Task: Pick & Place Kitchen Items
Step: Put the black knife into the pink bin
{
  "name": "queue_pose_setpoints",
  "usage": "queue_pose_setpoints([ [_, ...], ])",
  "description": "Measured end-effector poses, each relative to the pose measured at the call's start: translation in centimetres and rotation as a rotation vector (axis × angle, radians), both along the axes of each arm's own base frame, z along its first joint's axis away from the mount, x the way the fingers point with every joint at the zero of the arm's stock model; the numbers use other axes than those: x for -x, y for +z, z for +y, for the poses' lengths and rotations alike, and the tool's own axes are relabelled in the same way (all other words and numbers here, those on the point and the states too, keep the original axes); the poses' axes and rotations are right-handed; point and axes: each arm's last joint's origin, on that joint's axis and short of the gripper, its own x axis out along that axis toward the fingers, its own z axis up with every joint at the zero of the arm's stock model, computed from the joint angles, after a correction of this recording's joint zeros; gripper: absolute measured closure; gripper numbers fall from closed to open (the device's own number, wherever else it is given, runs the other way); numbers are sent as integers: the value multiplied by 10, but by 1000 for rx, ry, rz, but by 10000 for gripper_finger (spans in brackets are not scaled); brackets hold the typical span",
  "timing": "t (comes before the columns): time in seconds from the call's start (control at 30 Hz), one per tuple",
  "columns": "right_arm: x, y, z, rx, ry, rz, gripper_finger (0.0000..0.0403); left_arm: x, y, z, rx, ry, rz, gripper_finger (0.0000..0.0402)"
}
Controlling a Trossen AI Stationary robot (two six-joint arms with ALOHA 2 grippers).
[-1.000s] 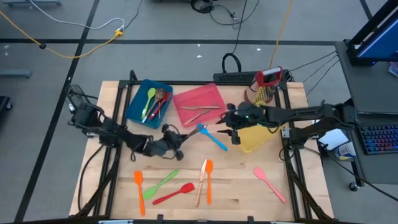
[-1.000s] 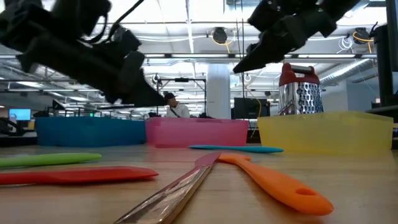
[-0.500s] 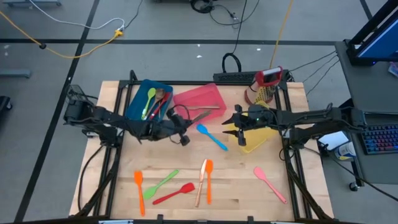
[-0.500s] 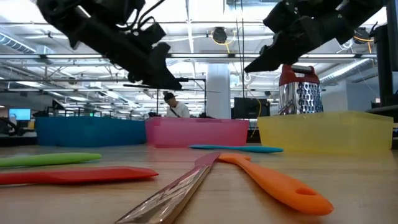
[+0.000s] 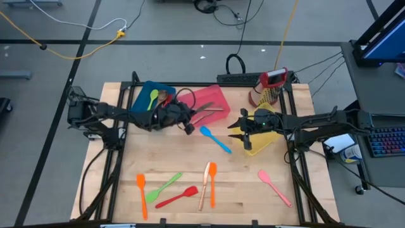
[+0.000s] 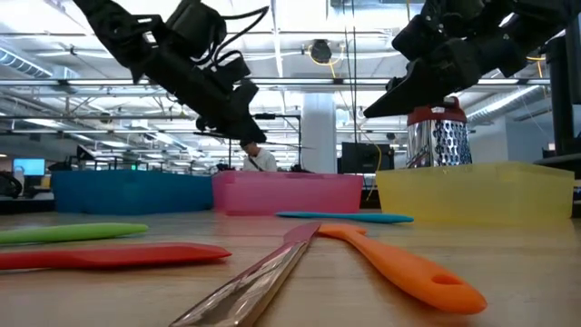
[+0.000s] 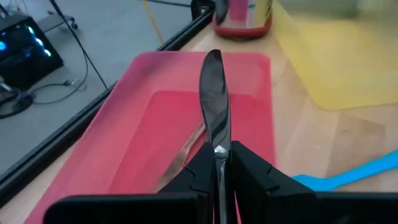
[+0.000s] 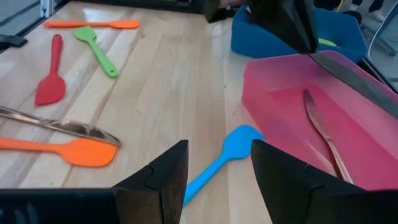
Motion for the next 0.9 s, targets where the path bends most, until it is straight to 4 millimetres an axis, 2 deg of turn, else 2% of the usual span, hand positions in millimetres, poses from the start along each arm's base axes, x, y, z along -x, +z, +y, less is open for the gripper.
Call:
queue_pose_setpoints([
  [0.23, -1, 2, 0, 8, 2, -20, 234, 3, -1, 22, 22, 22, -19, 362],
  [0.53, -2, 6, 0, 15, 2, -65, 234, 3, -10, 37, 53, 17, -20, 364],
  [0.7, -3, 7, -1, 16, 1, -74, 234, -3, -8, 42, 29, 20, -77, 366],
  [0.9, -3, 8, -1, 17, -1, -88, 234, -22, 2, 52, -7, 8, -80, 368],
])
